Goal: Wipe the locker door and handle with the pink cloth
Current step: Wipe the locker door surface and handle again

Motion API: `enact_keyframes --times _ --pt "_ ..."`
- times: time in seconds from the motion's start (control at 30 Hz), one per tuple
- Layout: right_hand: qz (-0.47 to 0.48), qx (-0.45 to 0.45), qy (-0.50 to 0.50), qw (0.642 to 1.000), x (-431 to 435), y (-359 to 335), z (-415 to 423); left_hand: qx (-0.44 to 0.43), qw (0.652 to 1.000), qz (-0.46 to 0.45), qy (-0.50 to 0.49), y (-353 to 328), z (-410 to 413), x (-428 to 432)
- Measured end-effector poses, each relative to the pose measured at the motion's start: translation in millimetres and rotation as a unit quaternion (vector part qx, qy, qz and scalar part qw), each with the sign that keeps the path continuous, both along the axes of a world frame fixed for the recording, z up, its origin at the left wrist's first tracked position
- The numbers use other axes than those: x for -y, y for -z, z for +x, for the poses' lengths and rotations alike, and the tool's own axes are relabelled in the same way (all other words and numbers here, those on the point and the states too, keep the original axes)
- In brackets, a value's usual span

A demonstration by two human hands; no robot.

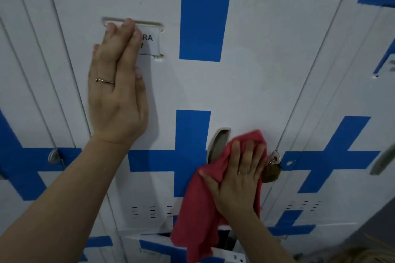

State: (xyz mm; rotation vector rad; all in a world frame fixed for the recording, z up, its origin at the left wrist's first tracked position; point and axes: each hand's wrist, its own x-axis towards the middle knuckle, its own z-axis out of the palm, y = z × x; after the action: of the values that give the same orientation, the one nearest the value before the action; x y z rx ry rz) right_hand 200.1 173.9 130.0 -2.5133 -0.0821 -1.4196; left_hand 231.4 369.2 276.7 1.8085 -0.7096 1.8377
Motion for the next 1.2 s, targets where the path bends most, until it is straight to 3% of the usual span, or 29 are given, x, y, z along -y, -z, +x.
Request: enact_keyframes --times 0.23,0.47,0.63,0.8,1.0,1.2 --pt "0.062 0.004 0.016 0.998 -6 18 -4 -0.002 1.000 -0.008 -0.010 2 3 -1" --pt "0.035 0.110 -0.093 0.989 -18 -27 10 0.013 1.000 -0.004 -0.004 1 3 -1" --pt "-0.078 0.061 -0.063 0.993 -6 10 1 0.019 1.000 -0.003 -0.010 2 2 -1" --pt "0.005 0.017 -0.003 1.000 -26 -24 -3 0.019 1.000 0.001 -0.006 0 2 -1" --pt "-0.038 -0.040 0.016 0.998 -20 19 -16 0.017 1.000 0.005 -0.006 1 1 -2" --pt "0.007 -0.011 -0.020 1.000 -26 -23 -10 0.013 1.000 0.014 0.002 0 1 -1"
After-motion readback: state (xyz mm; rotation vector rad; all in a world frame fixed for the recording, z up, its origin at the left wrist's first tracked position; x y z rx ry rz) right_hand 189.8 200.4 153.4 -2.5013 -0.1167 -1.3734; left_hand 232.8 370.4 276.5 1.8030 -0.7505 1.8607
